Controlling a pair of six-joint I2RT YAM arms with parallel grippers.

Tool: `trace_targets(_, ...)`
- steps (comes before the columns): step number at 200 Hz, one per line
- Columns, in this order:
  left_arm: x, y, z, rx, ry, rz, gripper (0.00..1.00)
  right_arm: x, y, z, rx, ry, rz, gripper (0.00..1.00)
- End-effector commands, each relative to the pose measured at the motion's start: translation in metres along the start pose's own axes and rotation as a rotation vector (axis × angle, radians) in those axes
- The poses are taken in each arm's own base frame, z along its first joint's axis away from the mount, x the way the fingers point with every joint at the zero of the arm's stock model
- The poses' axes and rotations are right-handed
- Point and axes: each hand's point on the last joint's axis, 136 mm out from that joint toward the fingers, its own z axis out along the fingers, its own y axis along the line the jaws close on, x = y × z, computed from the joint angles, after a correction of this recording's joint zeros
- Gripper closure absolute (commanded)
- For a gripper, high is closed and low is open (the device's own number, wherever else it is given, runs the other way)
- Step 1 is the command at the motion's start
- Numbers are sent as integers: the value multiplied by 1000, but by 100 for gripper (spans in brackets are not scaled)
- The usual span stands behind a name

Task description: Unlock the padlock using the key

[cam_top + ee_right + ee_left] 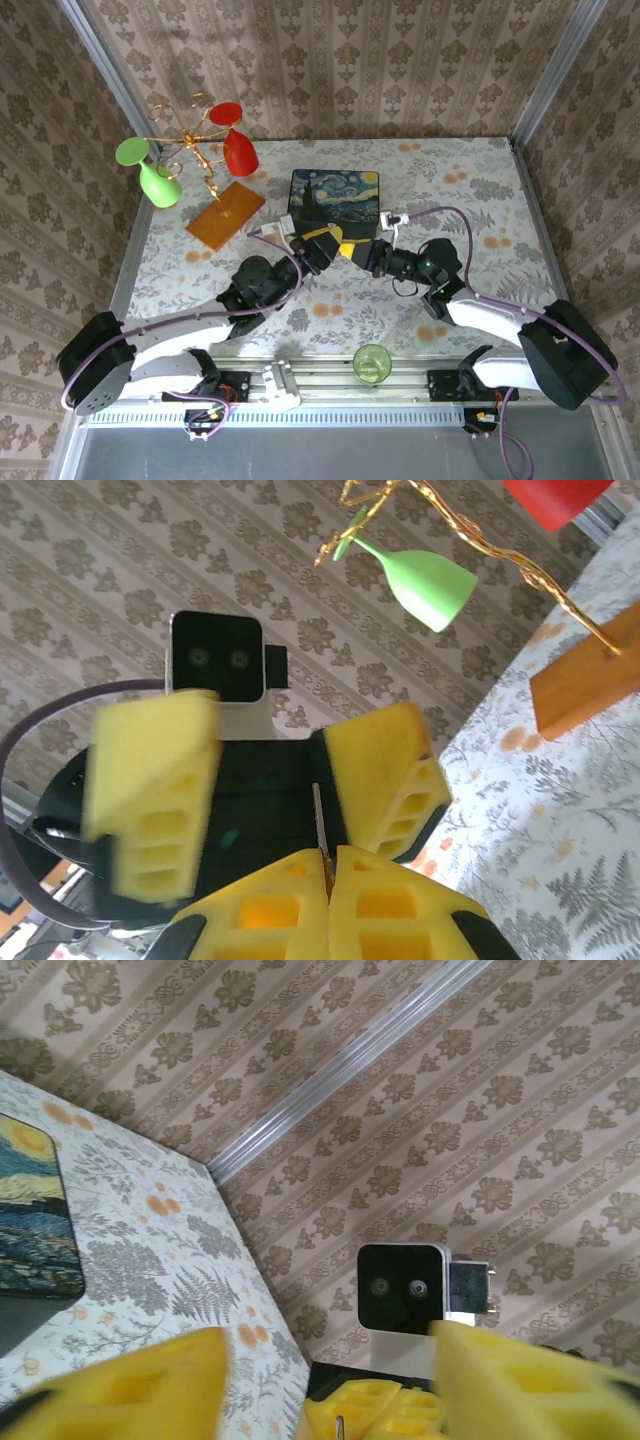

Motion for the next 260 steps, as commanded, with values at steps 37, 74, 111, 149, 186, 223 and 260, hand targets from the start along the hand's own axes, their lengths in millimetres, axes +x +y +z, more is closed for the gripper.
trace_targets(37,-5,46,-7,-171,138,64,15,34,-64,-23,373,165,-10,100)
trace_targets(74,21,96,-2,-297,266,78,18,44,-111,-52,656,188,24,100)
trace_targets(111,49,145,6,-395,337,78,15,50,-137,-72,796,197,60,100)
trace_targets(149,68,174,28,-412,412,116,14,55,-139,-73,775,202,64,100)
trace_targets(186,74,200,44,-443,416,138,16,61,-141,-76,770,206,64,100)
trace_targets(223,79,220,56,-437,410,87,21,64,-142,-78,765,206,72,100)
trace_targets(260,79,234,53,-481,388,100,23,65,-141,-80,766,206,73,100)
